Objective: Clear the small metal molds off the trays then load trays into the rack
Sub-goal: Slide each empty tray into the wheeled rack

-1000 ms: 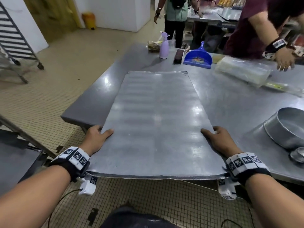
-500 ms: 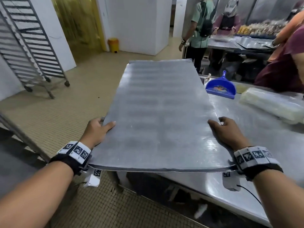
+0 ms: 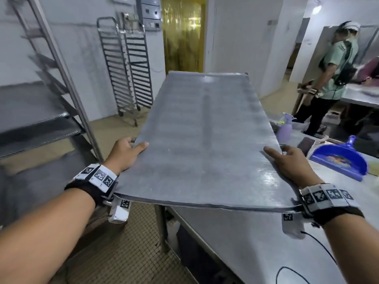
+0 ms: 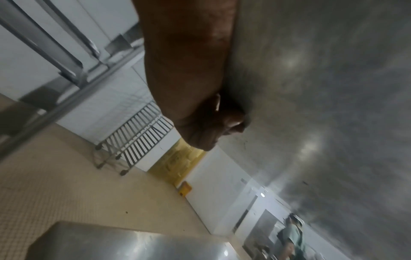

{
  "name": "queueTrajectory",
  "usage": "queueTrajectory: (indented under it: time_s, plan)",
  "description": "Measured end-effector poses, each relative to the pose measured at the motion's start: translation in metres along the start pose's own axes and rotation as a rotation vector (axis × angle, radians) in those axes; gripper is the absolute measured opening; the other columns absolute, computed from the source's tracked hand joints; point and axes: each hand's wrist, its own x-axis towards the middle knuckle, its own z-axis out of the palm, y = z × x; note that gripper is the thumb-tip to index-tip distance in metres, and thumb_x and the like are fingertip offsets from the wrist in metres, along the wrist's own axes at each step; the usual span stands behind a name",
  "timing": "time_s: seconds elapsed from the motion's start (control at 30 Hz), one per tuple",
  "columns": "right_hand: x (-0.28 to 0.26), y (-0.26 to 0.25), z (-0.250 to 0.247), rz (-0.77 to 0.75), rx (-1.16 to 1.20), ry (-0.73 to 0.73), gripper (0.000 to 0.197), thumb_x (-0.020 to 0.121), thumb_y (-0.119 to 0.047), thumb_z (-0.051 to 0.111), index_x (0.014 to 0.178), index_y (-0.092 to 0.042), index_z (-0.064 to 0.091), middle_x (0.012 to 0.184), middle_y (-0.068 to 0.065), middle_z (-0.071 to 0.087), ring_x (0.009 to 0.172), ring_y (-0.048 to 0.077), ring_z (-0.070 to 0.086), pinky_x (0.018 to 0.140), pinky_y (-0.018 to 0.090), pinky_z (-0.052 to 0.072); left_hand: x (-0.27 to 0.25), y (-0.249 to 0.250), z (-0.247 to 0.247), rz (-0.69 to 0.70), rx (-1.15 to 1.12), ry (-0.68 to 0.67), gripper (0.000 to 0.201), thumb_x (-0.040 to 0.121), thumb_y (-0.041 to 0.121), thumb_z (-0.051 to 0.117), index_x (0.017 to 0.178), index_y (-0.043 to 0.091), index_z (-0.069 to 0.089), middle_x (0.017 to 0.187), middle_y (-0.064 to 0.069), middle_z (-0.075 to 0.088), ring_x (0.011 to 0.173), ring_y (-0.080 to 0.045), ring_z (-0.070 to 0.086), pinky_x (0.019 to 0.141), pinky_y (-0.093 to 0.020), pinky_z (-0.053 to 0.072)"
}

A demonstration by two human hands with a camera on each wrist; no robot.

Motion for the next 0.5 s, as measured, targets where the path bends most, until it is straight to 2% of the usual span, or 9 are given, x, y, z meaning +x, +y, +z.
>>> queueTrajectory:
  time_s: [0.03,0.07,0.13,0.2,0.23,0.3,0.37,0.43,0.5]
  plan:
    - [0.004,0.002,-0.002,-0.001,0.052,-0.025,0.043,0.081,-0.047,0.079,0.098,-0.007,0.075,0.095,0.002,0.078,0.094,0.017,0.073,0.088,0.035,0.059,-0.014,0.003,-0.002,-0.005,0.007,0.031,0.01,0.088,0.025,0.077,0.087,0.02,0.068,0.081,0.006,0.073,0.066,-0.005,0.069,0.067,-0.026,0.056]
    - [0.003,0.001,-0.005,-0.004,0.086,-0.054,0.036,0.083,-0.039,0.08,0.098,-0.006,0.075,0.094,0.004,0.078,0.096,0.017,0.073,0.088,0.034,0.059,-0.028,0.004,-0.003,-0.009,0.011,0.065,0.01,0.088,0.025,0.077,0.088,0.019,0.068,0.082,0.005,0.072,0.062,0.0,0.069,0.064,-0.024,0.054]
    - [-0.001,0.0,-0.011,-0.048,0.079,-0.134,0.024,0.085,-0.031,0.079,0.093,-0.009,0.076,0.087,-0.001,0.077,0.085,0.005,0.071,0.077,0.025,0.058,-0.058,0.01,-0.005,-0.025,0.017,0.127,0.012,0.088,0.024,0.077,0.09,0.016,0.068,0.083,0.002,0.073,0.06,0.001,0.068,0.065,-0.024,0.053]
    - [-0.006,0.0,-0.019,-0.103,0.079,-0.196,0.026,0.084,-0.033,0.08,0.091,-0.008,0.075,0.08,-0.004,0.074,0.069,-0.006,0.067,0.065,0.013,0.054,-0.09,0.016,-0.006,-0.041,0.018,0.178,0.012,0.088,0.024,0.077,0.088,0.016,0.068,0.083,-0.001,0.073,0.06,-0.001,0.068,0.063,-0.024,0.054]
    - [-0.005,0.001,-0.021,-0.106,0.108,-0.235,0.035,0.08,-0.038,0.083,0.091,-0.006,0.074,0.081,-0.001,0.075,0.074,-0.002,0.07,0.072,0.016,0.057,-0.108,0.021,-0.005,-0.047,0.023,0.205,0.012,0.089,0.022,0.076,0.087,0.015,0.067,0.082,0.0,0.072,0.057,0.002,0.067,0.059,-0.021,0.053]
    - [-0.001,0.005,-0.019,-0.091,0.139,-0.284,0.059,0.066,-0.054,0.087,0.094,-0.004,0.073,0.089,0.006,0.078,0.093,0.02,0.074,0.091,0.041,0.058,-0.141,0.028,-0.009,-0.062,0.043,0.264,0.014,0.089,0.022,0.076,0.09,0.013,0.066,0.081,0.002,0.07,0.053,0.006,0.064,0.053,-0.016,0.051]
    - [0.0,0.007,-0.013,-0.124,0.158,-0.351,0.077,0.055,-0.066,0.087,0.1,-0.005,0.073,0.094,0.006,0.078,0.094,0.025,0.074,0.094,0.049,0.056,-0.171,0.033,-0.017,-0.087,0.067,0.311,0.021,0.087,0.028,0.078,0.093,0.012,0.067,0.084,0.001,0.073,0.061,-0.001,0.069,0.058,-0.019,0.055]
    - [-0.007,0.0,-0.006,-0.16,0.14,-0.392,0.087,0.059,-0.066,0.086,0.116,-0.003,0.067,0.103,0.006,0.076,0.095,0.022,0.073,0.092,0.042,0.057,-0.199,0.036,-0.028,-0.118,0.106,0.363,0.025,0.084,0.033,0.08,0.093,0.013,0.068,0.089,-0.003,0.075,0.074,-0.016,0.073,0.071,-0.031,0.059]
    - [-0.012,-0.004,0.005,-0.188,0.137,-0.429,0.071,0.072,-0.052,0.085,0.115,0.0,0.064,0.101,0.005,0.075,0.092,0.017,0.072,0.081,0.029,0.057,-0.226,0.037,-0.04,-0.148,0.125,0.411,0.021,0.084,0.031,0.08,0.089,0.014,0.068,0.088,-0.003,0.075,0.077,-0.021,0.072,0.075,-0.037,0.059]
